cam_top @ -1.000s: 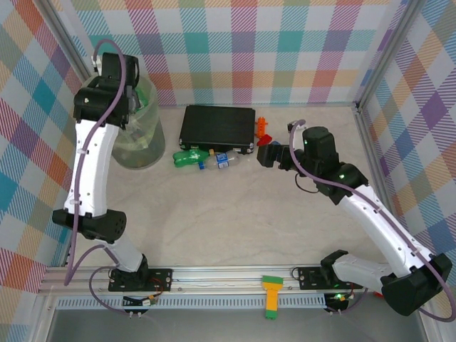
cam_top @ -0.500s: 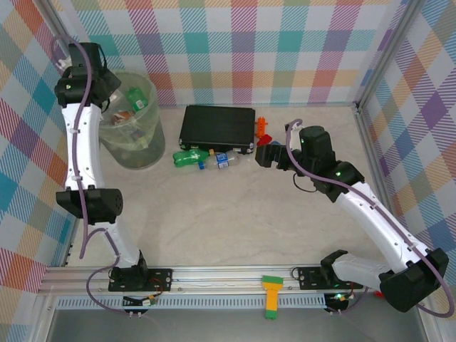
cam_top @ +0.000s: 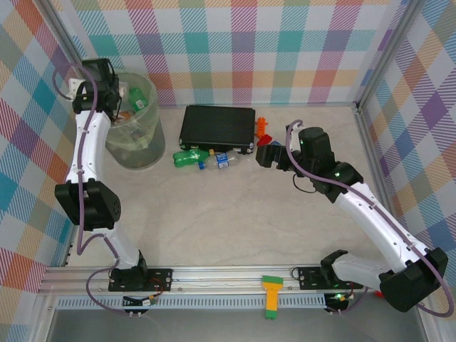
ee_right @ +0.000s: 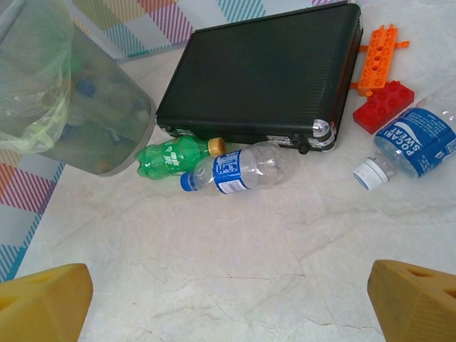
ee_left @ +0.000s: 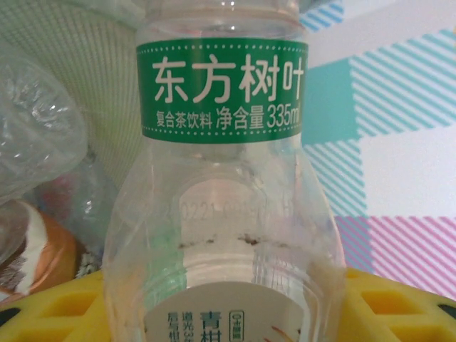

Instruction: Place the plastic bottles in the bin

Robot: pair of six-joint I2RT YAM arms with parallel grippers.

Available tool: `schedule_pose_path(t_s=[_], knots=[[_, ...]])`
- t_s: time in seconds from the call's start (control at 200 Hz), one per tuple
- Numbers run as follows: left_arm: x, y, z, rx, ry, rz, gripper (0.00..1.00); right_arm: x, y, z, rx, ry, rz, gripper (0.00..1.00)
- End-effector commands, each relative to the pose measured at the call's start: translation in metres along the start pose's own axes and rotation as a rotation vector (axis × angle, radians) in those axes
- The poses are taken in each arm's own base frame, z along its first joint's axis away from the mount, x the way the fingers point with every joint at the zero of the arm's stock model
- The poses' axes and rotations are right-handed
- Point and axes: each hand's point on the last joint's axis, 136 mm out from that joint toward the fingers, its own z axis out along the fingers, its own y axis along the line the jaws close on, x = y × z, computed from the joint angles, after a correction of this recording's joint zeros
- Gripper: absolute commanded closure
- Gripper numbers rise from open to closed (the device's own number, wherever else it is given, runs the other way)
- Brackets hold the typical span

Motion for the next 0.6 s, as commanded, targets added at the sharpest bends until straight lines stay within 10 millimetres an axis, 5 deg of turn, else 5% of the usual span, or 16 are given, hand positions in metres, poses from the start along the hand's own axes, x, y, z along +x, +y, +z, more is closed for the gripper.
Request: schedule_pose_path(t_s=[0.0,0.46,0.54,0.595], knots=[[-0.013,-0.017,0.004,0.06,-0.064,-0.118,0.43,-0.003,-0.002,-0.003,0.001,-0.027,0.019,0.01],[0.005,0.002,0.044,-0.022,0.007,-0.22,0.43,-0.004,-0.004,-0.004,0.012,-0.035,0.034,0.01],[0.003,0.001,0.042,-0.026,0.01,-0.217,0.3,-0.003,-0.005,-0.004,0.015,-0.032,0.037,0.01],[0.002,0.0,0.041,-0.027,0.017,-0.214,0.06,-0.003,-0.004,-0.003,0.012,-0.033,0.038,0.01]])
